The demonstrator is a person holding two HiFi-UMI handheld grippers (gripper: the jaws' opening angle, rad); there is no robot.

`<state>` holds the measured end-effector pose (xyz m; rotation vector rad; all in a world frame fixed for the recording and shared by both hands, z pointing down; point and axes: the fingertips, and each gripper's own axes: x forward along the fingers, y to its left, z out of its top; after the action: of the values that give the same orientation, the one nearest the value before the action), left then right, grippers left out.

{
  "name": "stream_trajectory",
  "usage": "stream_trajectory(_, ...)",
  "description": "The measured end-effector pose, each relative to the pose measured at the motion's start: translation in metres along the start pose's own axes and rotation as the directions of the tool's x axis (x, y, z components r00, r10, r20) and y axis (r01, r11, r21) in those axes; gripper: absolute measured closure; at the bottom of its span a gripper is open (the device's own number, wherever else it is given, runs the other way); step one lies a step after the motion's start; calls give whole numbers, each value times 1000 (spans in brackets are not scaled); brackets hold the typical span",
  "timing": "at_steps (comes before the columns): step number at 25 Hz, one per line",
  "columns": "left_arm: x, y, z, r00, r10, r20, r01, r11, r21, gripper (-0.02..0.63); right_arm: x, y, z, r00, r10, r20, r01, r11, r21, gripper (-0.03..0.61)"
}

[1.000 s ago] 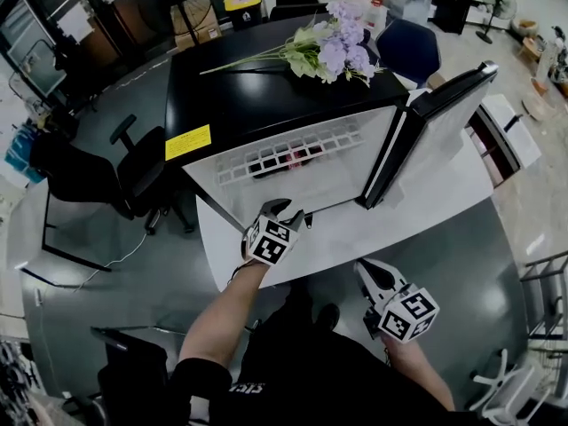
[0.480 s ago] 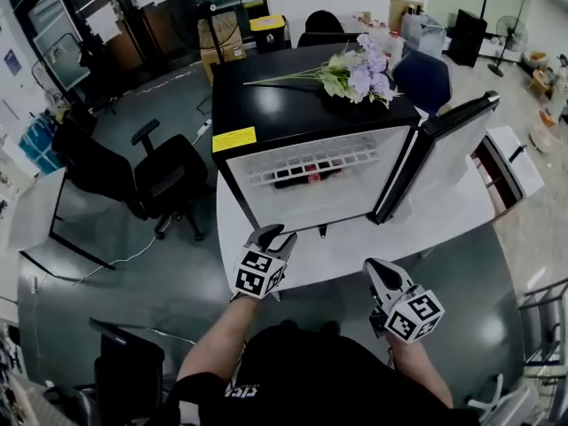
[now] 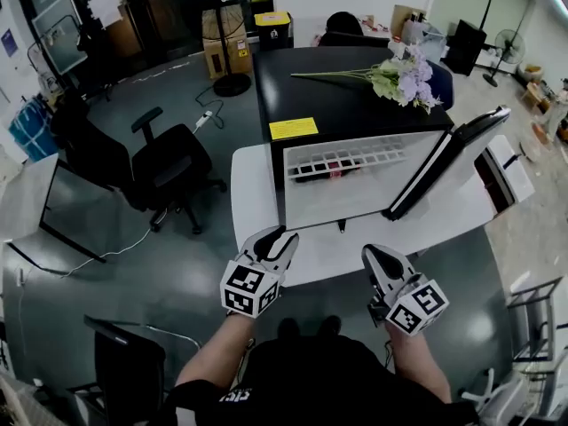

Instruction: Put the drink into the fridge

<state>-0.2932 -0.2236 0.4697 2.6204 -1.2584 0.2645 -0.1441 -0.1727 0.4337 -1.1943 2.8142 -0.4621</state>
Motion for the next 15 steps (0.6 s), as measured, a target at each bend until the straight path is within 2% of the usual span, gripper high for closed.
stream_trajectory(3, -13, -3, 12, 998, -38, 51, 40, 999, -34, 489, 2, 25, 2, 1000, 6, -10, -6, 999, -44, 566)
stream_trajectory(7, -24, -15, 24, 995, -76, 68, 76, 997, -1, 489, -10, 33, 6, 999, -38, -1, 38, 997, -69, 566)
stream_trajectory(11, -31, -20, 32, 996, -59, 61, 57, 998, 27, 489, -23, 27, 19, 998, -48, 31, 51, 995, -83, 566)
stream_trajectory(15, -30, -29, 37, 998, -20, 64, 18, 999, 36, 489, -35, 20, 34, 999, -14, 48, 19, 994, -109, 566)
